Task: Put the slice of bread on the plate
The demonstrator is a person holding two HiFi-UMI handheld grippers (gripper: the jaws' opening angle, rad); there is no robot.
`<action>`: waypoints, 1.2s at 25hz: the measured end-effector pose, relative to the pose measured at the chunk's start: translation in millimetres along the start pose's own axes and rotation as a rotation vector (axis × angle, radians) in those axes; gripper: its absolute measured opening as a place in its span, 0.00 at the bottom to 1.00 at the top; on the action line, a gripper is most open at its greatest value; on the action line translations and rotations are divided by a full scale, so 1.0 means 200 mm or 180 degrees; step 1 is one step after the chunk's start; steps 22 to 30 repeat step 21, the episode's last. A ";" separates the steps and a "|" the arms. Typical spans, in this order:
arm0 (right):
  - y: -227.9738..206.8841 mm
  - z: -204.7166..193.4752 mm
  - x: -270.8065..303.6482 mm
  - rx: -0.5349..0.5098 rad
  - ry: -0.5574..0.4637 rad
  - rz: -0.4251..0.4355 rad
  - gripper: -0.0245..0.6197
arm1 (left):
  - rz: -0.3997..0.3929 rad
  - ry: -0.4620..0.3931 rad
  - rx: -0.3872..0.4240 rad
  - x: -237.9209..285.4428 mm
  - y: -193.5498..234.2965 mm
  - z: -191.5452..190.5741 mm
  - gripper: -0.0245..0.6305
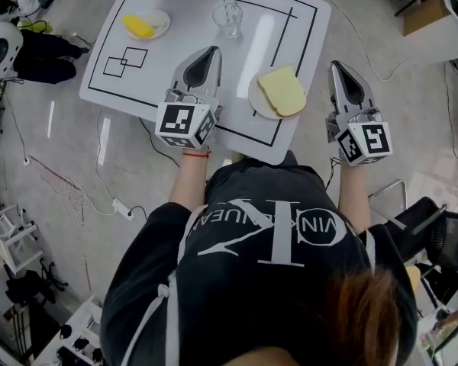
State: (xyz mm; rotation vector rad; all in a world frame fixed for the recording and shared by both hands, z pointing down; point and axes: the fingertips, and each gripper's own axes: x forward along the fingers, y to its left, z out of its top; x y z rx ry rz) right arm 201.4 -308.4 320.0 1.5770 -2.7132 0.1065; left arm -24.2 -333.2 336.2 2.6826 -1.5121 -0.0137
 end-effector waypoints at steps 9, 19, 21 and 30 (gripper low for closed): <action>0.01 -0.04 -0.05 0.0013 0.0050 0.0007 0.04 | -0.0001 0.0019 -0.0028 -0.03 -0.02 -0.01 0.05; 0.00 -0.10 -0.06 0.0155 0.0125 -0.0008 0.04 | 0.0013 0.0078 -0.0056 -0.04 -0.02 -0.05 0.05; -0.01 -0.12 -0.06 0.0172 0.0140 -0.0007 0.04 | 0.0016 0.0083 -0.0056 -0.03 -0.02 -0.06 0.05; -0.01 -0.12 -0.06 0.0172 0.0140 -0.0007 0.04 | 0.0016 0.0083 -0.0056 -0.03 -0.02 -0.06 0.05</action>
